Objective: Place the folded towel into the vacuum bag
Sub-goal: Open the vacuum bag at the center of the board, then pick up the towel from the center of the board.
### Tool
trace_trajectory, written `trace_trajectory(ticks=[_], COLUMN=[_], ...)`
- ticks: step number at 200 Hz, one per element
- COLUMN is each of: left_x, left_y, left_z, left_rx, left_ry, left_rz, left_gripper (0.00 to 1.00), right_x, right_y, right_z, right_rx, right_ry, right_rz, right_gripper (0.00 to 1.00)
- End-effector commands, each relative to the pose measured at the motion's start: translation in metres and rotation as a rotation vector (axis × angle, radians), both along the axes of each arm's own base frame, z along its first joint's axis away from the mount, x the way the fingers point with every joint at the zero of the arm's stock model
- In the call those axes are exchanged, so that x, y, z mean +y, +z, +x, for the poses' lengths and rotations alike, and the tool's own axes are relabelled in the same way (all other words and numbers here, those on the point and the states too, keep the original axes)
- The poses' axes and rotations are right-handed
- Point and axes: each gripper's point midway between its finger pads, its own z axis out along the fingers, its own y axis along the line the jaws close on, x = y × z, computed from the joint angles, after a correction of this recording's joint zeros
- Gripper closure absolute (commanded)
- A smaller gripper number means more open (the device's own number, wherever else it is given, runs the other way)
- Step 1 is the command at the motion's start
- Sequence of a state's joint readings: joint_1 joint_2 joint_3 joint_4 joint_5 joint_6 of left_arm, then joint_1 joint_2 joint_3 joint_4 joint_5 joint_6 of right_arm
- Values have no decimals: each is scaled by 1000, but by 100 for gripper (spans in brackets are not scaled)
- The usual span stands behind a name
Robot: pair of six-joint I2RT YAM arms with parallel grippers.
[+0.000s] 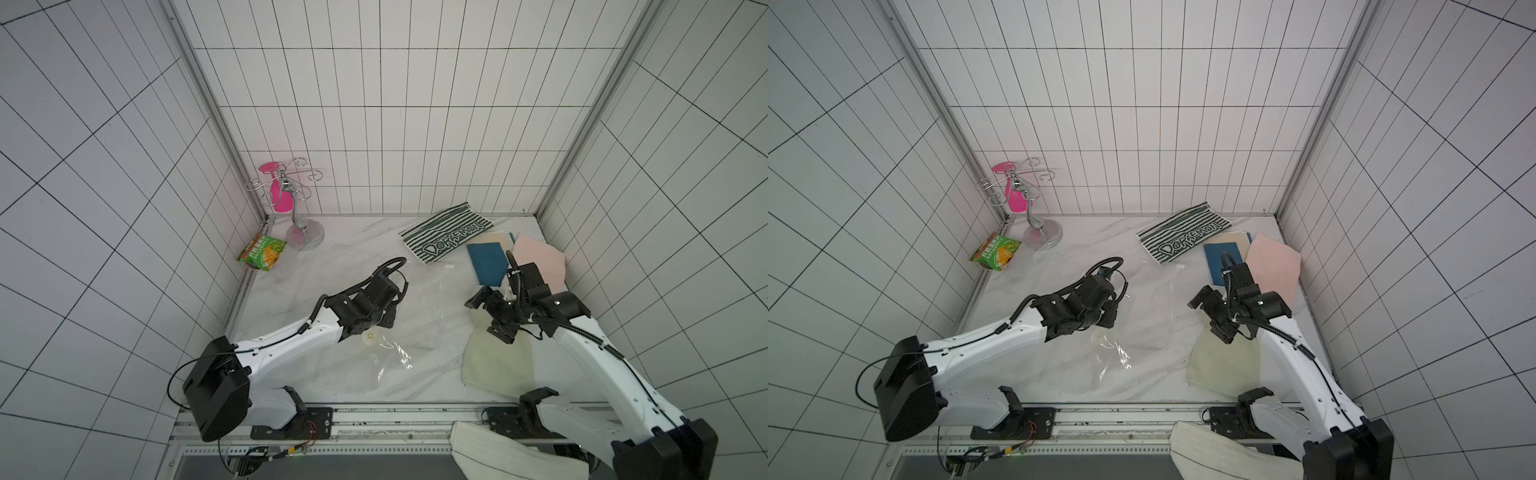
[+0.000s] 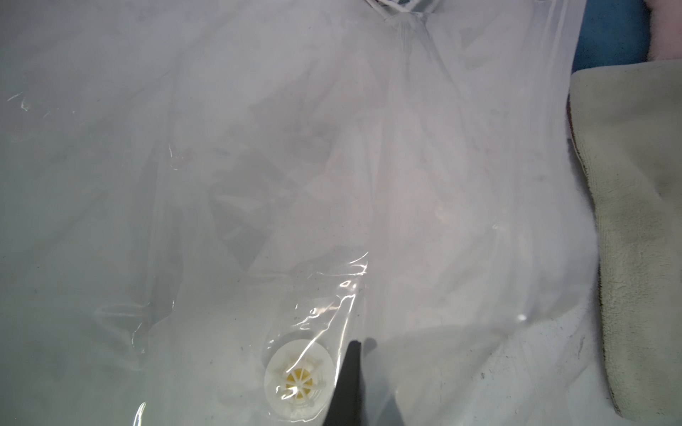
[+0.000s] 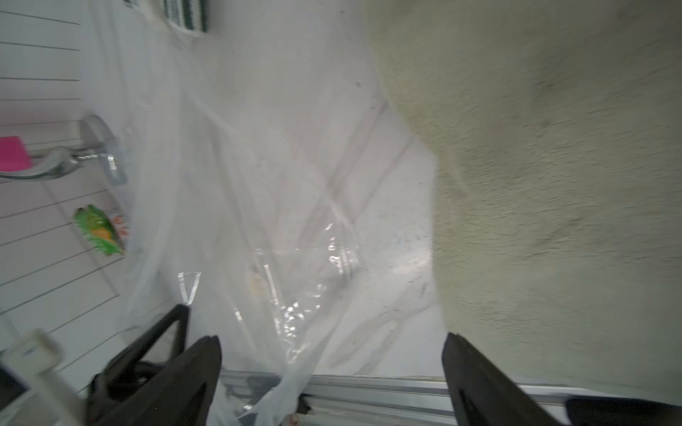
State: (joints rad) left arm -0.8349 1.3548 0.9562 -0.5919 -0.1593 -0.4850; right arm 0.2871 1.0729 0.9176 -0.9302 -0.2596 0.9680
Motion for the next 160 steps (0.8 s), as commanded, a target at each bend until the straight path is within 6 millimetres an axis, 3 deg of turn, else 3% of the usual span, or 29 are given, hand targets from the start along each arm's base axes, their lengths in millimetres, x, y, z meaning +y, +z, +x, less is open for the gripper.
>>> trace_trajectory(ticks=[1, 20, 43, 69, 98, 115, 151, 160], left_x=[-19, -25, -29, -30, -29, -29, -32, -33], left_y=[19, 23, 29, 29, 28, 28, 35, 37], left_z=[-6, -10, -13, -12, -12, -12, -11, -11], left_rx=[-11, -1, -9, -13, -12, -11, -15, -18], left_ry=[-94, -120, -138, -153, -150, -145, -146, -148], left_rz=[-100, -143, -170, -173, -170, -176, -203, -204], left_gripper=[100, 100, 100, 100, 100, 100, 100, 100], right_x=[-68, -91, -102, -90, -72, -66, -62, -63], right_y=[-36, -48, -63, -86, -95, -101, -148, -148], right_z=[-36, -31, -13, 9, 26, 26, 6, 10], right_rx=[206, 258, 265, 281, 263, 264, 424, 413], right_ry=[82, 62, 51, 94, 132, 134, 76, 49], right_rz=[-405, -507, -538, -476, -399, -366, -300, -305], right_gripper=[1, 1, 2, 2, 1, 1, 1, 3])
